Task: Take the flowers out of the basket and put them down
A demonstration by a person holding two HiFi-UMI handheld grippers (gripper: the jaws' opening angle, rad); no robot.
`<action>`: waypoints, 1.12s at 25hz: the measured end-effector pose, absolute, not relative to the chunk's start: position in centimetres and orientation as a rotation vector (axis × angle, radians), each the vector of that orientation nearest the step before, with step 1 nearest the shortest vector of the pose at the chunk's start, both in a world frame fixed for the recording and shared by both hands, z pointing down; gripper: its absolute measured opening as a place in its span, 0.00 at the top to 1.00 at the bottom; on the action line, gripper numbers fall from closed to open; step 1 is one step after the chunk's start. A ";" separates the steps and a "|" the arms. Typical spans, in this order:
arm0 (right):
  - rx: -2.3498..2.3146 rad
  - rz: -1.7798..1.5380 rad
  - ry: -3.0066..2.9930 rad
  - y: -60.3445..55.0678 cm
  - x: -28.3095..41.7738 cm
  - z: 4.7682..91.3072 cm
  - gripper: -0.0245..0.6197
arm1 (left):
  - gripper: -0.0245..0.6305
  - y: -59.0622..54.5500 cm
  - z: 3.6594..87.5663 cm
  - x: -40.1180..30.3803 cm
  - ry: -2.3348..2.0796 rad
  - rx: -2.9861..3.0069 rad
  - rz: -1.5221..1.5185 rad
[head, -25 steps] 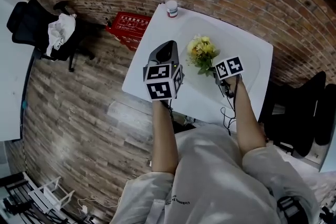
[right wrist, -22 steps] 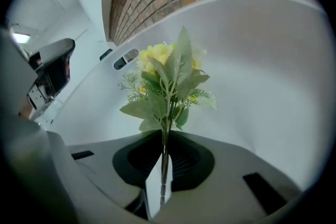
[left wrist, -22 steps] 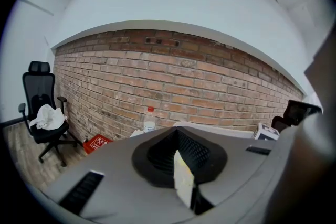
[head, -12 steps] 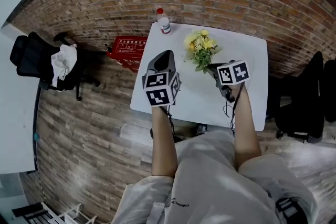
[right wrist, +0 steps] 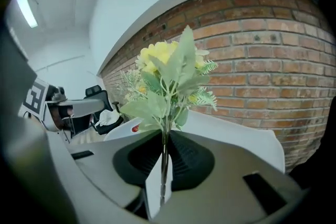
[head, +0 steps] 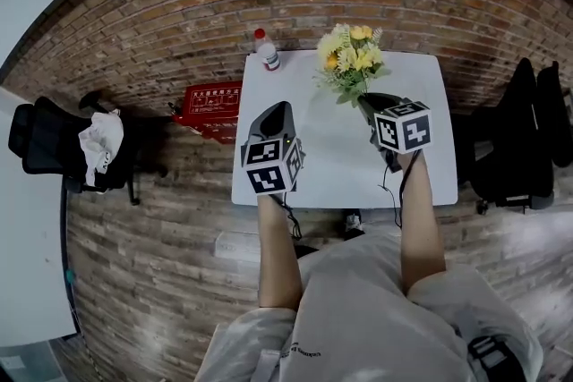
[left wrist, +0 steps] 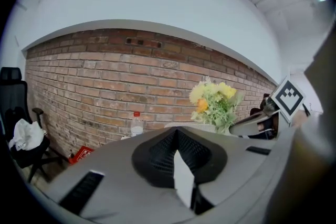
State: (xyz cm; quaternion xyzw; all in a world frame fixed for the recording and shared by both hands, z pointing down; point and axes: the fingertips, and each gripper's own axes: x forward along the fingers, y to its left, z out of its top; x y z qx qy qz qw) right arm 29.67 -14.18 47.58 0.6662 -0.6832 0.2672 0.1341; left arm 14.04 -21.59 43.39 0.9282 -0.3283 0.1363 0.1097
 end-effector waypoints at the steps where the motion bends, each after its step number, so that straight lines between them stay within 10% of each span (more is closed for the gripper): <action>1: 1.951 0.768 -1.974 -14.1 29.5 47.0 0.86 | 0.93 -21.7 43.5 13.6 -0.953 2.729 0.408; 28: 2.357 0.564 -1.661 -13.9 17.5 41.7 0.86 | 0.93 -26.6 47.5 -0.9 -0.734 2.755 0.523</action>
